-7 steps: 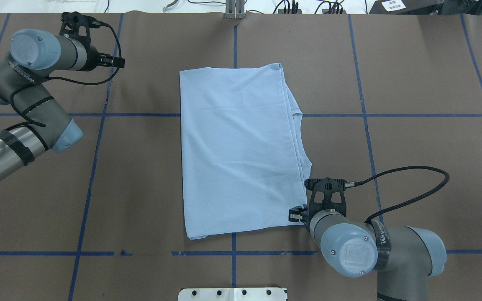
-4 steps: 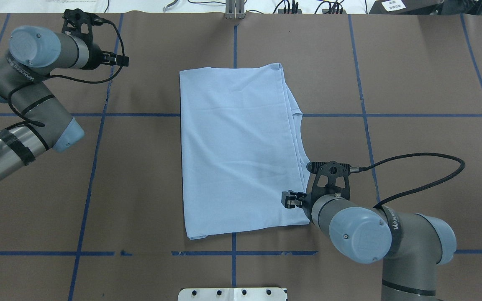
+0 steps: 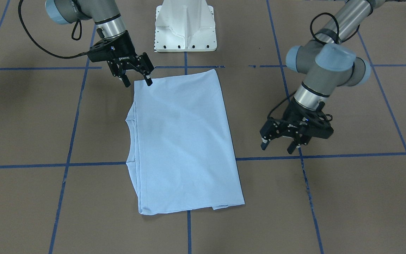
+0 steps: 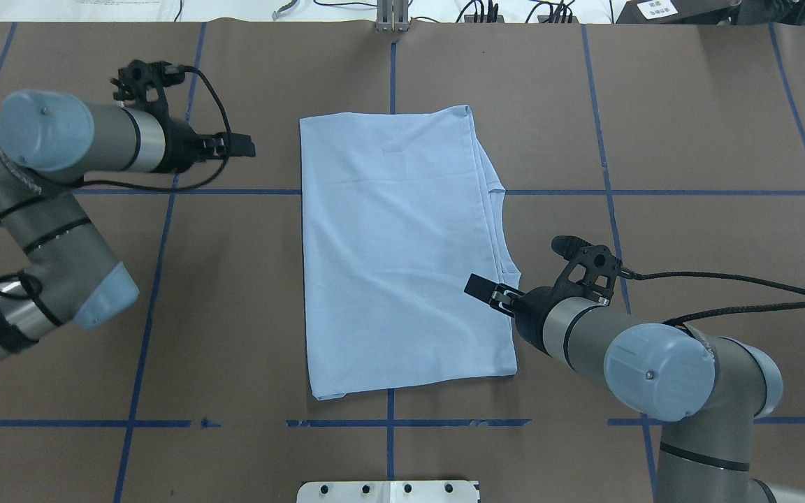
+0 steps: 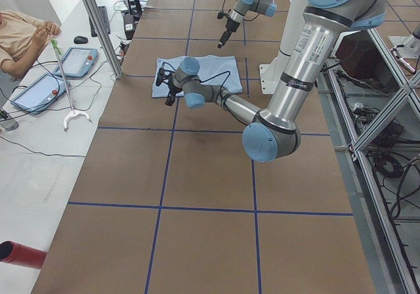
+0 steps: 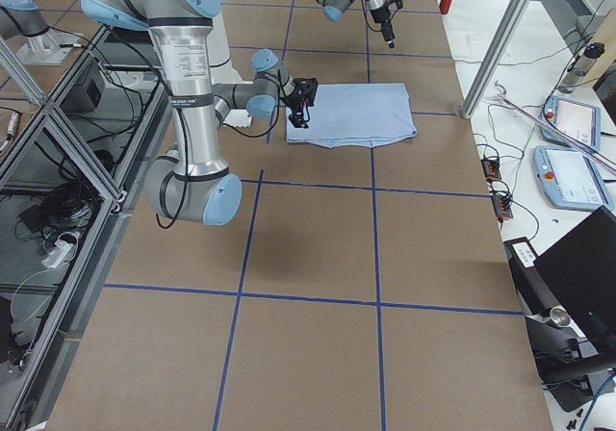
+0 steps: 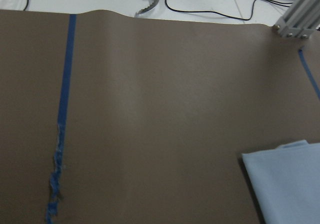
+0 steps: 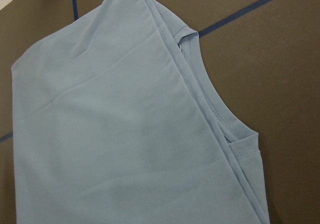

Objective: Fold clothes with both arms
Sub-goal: 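Lower the left gripper to the near shirt corner while the right gripper shifts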

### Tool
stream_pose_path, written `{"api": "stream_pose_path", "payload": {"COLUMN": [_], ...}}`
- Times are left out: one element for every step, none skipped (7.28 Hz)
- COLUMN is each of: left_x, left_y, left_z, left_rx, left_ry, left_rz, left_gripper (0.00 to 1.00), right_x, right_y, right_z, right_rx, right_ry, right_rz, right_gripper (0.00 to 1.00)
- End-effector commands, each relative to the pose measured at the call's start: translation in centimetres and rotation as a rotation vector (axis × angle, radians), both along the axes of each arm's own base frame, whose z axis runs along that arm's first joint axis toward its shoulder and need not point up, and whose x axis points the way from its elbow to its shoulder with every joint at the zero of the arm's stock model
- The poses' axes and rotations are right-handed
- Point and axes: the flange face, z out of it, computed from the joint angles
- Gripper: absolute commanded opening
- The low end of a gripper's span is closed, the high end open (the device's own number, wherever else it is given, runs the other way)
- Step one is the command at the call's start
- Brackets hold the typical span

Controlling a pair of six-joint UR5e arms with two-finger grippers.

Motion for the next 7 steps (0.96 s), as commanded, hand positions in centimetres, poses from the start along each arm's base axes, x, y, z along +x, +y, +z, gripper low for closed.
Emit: {"api": "stream_pose_path", "payload": {"left_x": [4.2,6.1,8.4,10.1,11.6,12.7,13.0], "left_y": [13.1,17.7,21.1,23.6,25.4,26.0,26.6], "left_z": [-6.3,-6.7,-5.7,-5.2,-4.5,-3.7,-3.4], "left_rx": [-0.158,-0.228,-0.299,-0.386,-0.446,-0.461,-0.466], "left_ry": [0.105,0.146,0.159,0.191,0.197,0.191,0.185], "left_rz": [0.034,0.033,-0.006,-0.051,-0.069,-0.094,-0.088], "left_gripper": [1.00,1.00,0.99,0.74,0.61,0.61,0.61], "right_x": [0.1,0.2,0.1,0.1,0.0,-0.1,-0.1], "right_y": [-0.9,-1.3,-1.4,-1.4,-1.5,-1.5,-1.5], "right_z": [1.0,1.2,1.4,1.5,1.6,1.8,2.0], "right_rx": [-0.022,-0.022,-0.023,-0.025,-0.032,-0.033,-0.034], "right_ry": [-0.045,-0.040,-0.036,-0.035,-0.036,-0.032,-0.029], "right_rz": [0.034,0.045,0.046,0.047,0.050,0.050,0.050], "right_gripper": [1.00,1.00,1.00,1.00,1.00,1.00,1.00]}}
